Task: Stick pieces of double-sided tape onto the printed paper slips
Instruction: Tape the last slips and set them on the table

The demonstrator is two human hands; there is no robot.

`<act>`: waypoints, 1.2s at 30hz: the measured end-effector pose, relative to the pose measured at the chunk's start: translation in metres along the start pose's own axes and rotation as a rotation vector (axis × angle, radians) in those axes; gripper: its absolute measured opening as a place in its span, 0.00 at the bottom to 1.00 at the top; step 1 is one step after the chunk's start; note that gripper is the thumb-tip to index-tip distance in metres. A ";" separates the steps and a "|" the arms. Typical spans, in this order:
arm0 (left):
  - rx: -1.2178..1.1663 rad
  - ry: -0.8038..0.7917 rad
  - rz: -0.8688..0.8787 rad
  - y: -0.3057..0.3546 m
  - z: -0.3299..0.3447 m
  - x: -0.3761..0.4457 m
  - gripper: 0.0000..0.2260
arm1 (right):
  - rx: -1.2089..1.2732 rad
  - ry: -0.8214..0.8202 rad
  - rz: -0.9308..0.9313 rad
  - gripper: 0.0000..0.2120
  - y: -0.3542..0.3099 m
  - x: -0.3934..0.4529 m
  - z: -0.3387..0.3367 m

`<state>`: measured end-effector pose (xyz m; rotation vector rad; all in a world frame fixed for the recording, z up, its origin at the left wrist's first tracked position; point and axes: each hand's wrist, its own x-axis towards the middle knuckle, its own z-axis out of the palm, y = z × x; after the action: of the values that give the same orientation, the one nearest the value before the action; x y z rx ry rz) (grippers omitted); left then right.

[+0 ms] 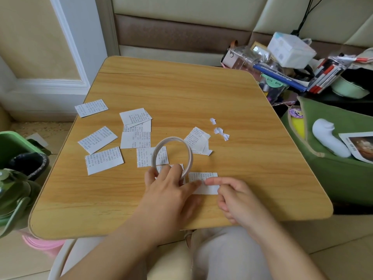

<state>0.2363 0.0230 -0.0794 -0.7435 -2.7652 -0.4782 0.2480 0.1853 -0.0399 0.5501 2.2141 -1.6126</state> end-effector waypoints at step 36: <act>0.112 0.067 0.068 -0.002 0.007 0.002 0.15 | -1.183 0.417 -0.613 0.22 0.014 -0.016 0.009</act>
<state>0.2327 0.0250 -0.0860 -0.7772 -2.6701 -0.3264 0.2693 0.1786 -0.0458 -0.1880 3.2797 -0.0722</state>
